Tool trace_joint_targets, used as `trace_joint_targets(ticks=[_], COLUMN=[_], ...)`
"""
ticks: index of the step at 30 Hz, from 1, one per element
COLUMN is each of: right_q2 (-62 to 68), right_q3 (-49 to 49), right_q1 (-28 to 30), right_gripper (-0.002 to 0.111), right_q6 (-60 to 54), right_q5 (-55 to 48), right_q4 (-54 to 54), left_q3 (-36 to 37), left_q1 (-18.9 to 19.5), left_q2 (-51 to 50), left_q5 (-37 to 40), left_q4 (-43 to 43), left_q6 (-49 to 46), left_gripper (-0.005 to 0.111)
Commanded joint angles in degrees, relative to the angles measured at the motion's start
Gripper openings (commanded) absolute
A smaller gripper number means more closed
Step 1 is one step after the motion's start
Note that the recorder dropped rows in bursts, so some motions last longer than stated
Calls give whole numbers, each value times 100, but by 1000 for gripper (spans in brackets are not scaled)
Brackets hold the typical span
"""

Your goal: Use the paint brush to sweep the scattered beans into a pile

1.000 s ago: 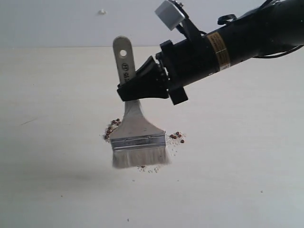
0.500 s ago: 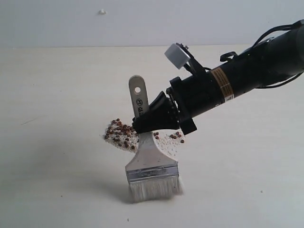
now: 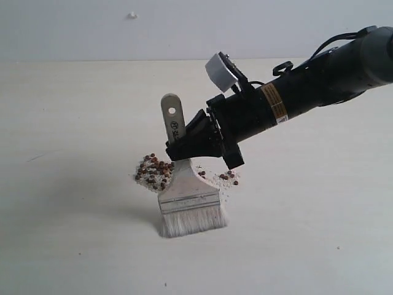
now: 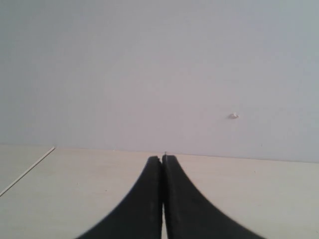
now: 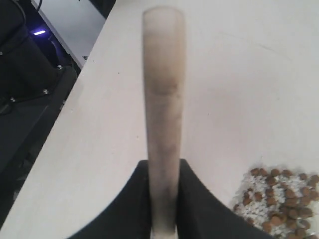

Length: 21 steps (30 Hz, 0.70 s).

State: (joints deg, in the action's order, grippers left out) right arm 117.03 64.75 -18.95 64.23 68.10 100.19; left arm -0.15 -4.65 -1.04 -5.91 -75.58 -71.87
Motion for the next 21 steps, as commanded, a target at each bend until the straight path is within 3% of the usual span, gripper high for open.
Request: trace_joint_targets(ticks=[1,9,15,18,21], right_q2=[153,479,-284,-1009,-1944], right_q3=[454,1359,1512,1331,582], right_q1=[-5,-5,9,-62,-591], right_gripper=[0,0,0,0,0], right_q6=[12,416,1814,2522,3262], right_q5=[-92,-59,177,-1189,-4594], right_q4=[-24,-24,-24,-24,-24], left_q3=[15,15,15,15,15], left_q1=[-12,-12,-12,-12,-12], left_q2=[35,35,35,35,35], left_q5=[37,37,37,37,37], left_q4=[2,2,2,2,2], left_q6=[-8,-8,-8,-8,-8], left_gripper=[0,0,0,0,0])
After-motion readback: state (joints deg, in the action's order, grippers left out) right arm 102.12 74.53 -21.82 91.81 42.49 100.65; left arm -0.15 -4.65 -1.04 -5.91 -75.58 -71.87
